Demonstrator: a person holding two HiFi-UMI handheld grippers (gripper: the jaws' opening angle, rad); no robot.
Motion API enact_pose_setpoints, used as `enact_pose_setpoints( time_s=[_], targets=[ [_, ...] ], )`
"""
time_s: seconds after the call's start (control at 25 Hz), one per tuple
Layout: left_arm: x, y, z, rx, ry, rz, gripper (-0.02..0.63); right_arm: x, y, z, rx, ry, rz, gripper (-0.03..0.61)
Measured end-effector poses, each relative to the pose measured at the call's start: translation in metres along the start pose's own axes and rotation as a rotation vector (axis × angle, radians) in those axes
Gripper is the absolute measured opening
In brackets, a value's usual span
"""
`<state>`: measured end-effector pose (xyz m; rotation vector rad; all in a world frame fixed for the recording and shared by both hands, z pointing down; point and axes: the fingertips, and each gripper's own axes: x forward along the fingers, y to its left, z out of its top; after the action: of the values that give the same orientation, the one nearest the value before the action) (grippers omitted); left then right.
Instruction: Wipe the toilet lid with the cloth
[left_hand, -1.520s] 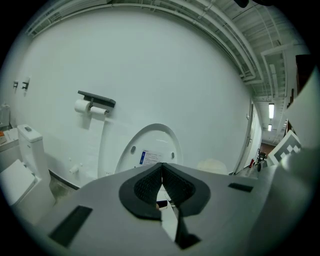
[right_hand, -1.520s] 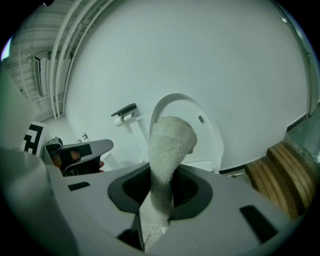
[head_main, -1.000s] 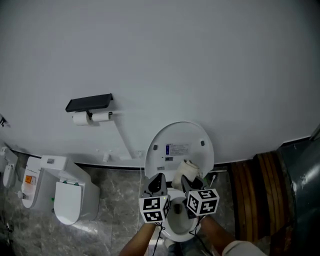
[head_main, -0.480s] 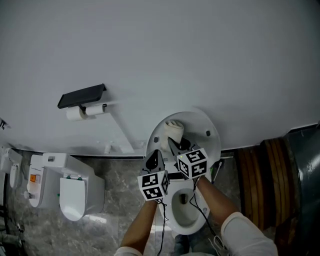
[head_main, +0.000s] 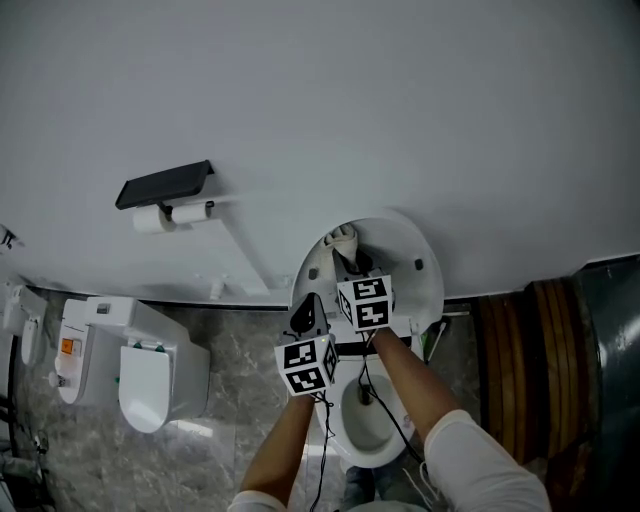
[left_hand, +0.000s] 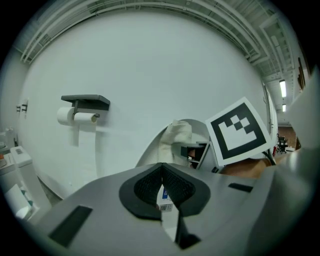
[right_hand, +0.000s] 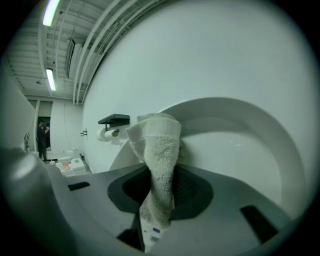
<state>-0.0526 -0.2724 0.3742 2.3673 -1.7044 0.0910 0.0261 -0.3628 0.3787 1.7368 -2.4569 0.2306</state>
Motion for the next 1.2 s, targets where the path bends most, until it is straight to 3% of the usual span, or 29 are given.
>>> enact_pose_setpoints(
  time_s=[0.12,0.32,0.48,0.64,0.84,1.04,1.2],
  targets=[
    [-0.001,-0.001,0.000,-0.001,-0.001,-0.002,0.014,-0.014,-0.032,0.000,0.000,-0.023,-0.108,0.084],
    [-0.003,-0.011,-0.003,0.002,-0.004,-0.018,0.014,-0.051,-0.106,-0.018,0.129,-0.026,-0.328,0.084],
    [-0.006,-0.014,-0.009,0.002,0.006,-0.021,0.014,-0.064,-0.136,-0.037,0.208,0.005,-0.370,0.084],
    [-0.012,-0.007,-0.014,0.004,0.009,-0.004,0.014,-0.073,-0.115,-0.035,0.206,-0.056,-0.295,0.084],
    [-0.015,0.019,-0.026,0.007,0.026,0.044,0.014,-0.061,-0.028,-0.040,0.140,-0.136,-0.025,0.084],
    [-0.021,0.043,-0.048,-0.016,0.052,0.096,0.014,-0.032,0.063,-0.064,0.004,-0.068,0.216,0.084],
    [-0.027,0.058,-0.060,-0.046,0.071,0.129,0.014,-0.001,0.090,-0.081,-0.046,0.015,0.243,0.084]
  ],
)
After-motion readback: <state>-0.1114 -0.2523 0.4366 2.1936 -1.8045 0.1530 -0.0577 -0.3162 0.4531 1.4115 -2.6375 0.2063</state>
